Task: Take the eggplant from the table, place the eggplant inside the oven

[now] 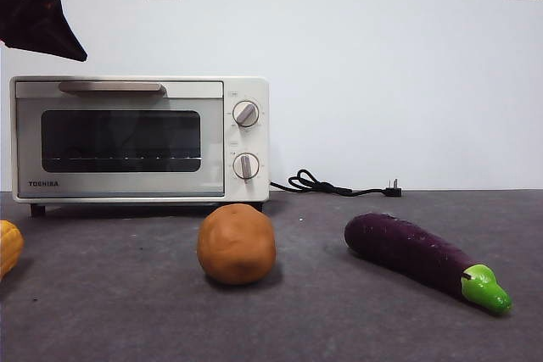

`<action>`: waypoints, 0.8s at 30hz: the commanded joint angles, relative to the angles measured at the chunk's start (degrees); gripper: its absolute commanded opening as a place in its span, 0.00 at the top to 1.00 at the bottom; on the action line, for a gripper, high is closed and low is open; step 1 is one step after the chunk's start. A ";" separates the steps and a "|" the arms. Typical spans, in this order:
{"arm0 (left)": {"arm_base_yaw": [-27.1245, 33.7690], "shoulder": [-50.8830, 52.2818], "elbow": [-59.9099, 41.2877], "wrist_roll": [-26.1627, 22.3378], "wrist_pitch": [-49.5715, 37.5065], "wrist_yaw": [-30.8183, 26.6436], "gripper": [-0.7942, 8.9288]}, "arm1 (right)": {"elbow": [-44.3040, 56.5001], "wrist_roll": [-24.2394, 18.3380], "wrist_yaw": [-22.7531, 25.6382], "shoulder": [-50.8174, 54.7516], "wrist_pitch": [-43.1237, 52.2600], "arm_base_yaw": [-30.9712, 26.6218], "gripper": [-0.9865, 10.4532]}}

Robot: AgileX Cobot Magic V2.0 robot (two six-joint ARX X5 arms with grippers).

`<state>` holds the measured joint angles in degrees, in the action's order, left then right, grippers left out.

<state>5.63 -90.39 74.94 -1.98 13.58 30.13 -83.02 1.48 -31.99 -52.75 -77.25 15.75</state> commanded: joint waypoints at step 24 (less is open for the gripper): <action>-0.87 -6.29 0.15 -4.15 -2.23 -3.96 0.92 | -0.09 -0.22 -0.09 -0.35 -1.01 0.09 0.39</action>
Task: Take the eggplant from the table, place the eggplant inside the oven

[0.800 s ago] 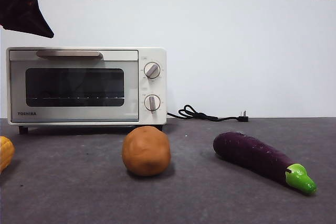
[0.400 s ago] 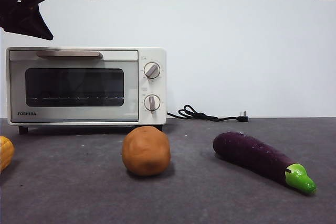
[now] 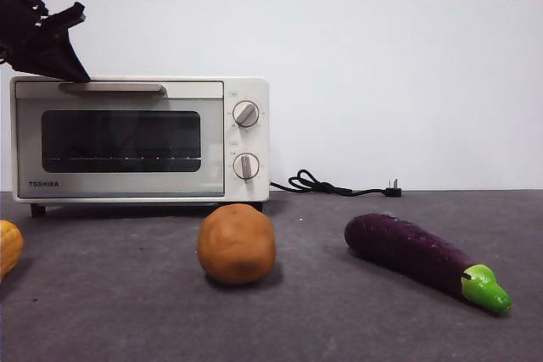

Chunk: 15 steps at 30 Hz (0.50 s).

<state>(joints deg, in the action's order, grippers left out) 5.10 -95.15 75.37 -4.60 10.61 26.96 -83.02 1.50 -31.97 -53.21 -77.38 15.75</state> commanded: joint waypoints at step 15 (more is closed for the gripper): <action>-2.14 -4.68 -0.28 -4.90 7.08 -1.55 0.92 | -0.09 -0.39 0.04 0.07 -0.20 0.09 0.39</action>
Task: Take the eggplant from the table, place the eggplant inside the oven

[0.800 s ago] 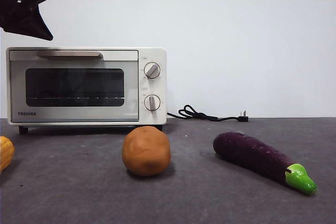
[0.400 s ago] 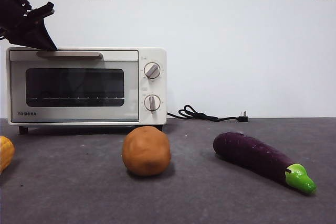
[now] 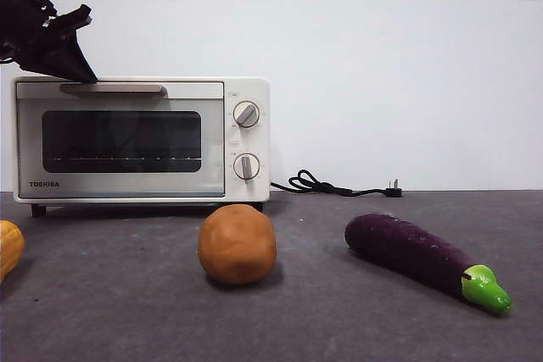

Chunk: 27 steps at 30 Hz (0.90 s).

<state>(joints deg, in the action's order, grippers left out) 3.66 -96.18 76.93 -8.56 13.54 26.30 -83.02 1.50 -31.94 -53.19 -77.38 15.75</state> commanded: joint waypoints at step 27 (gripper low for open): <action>-10.64 -6.69 -1.86 -2.58 14.34 1.42 0.92 | -0.09 -0.39 0.87 -1.20 4.66 0.09 0.39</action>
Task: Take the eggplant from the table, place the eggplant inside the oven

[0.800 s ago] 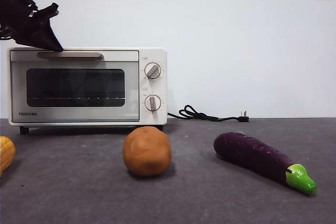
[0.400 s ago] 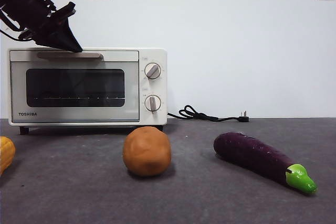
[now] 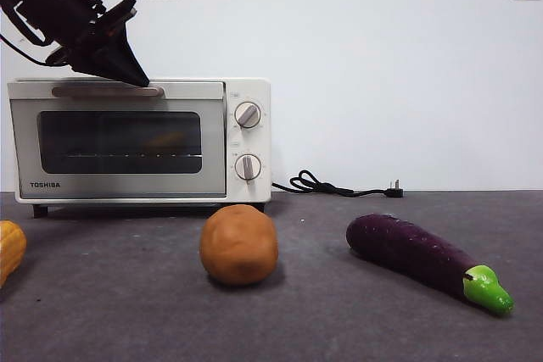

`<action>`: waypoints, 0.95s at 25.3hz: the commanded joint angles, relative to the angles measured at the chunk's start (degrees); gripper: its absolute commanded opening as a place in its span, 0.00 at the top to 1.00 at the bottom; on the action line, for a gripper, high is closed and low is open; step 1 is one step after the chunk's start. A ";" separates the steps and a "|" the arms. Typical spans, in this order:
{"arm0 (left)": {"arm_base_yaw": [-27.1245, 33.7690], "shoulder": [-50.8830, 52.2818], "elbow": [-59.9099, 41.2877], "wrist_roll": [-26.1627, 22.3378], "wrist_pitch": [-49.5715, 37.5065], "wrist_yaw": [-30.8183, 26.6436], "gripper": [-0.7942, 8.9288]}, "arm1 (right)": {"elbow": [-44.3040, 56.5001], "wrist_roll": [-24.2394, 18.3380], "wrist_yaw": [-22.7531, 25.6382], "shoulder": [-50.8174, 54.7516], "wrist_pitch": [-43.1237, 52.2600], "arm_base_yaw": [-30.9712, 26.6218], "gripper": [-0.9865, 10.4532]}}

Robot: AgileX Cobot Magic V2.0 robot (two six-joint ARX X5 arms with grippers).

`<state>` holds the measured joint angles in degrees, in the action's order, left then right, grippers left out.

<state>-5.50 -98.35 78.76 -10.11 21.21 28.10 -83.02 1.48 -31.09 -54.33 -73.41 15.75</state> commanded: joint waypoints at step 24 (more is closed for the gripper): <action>-5.25 23.30 -3.67 4.17 8.50 2.27 0.92 | -0.09 -1.27 0.02 -2.19 3.04 0.09 0.39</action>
<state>-10.57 -75.37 75.42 -6.44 29.78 30.37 -83.02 0.78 -31.05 -56.60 -70.65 15.75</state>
